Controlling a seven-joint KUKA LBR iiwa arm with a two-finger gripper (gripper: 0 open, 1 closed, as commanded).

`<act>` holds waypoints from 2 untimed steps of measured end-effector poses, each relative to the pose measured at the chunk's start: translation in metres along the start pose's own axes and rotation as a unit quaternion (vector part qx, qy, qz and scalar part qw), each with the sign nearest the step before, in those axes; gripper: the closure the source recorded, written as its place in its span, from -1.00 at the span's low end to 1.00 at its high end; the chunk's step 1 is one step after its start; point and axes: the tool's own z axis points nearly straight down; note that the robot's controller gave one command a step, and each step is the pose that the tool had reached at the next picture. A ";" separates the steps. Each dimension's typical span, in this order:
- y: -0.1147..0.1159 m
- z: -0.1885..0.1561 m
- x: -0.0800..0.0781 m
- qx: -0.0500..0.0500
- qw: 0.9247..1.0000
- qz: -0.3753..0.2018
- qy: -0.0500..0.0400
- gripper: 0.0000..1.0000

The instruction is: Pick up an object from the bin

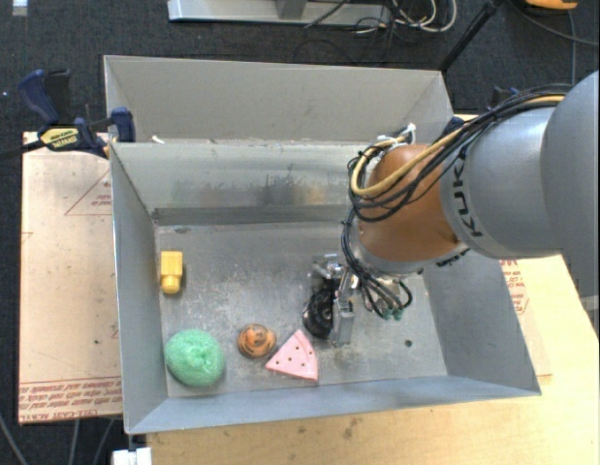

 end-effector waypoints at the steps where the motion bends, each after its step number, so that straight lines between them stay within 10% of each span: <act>1: -0.015 -0.038 0.011 -0.001 0.999 -0.038 0.011 1.00; 2: -0.044 -0.094 0.007 0.000 0.998 -0.064 0.009 1.00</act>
Offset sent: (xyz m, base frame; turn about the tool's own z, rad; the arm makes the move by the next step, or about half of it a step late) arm -0.0067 -0.0451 0.0938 -0.1298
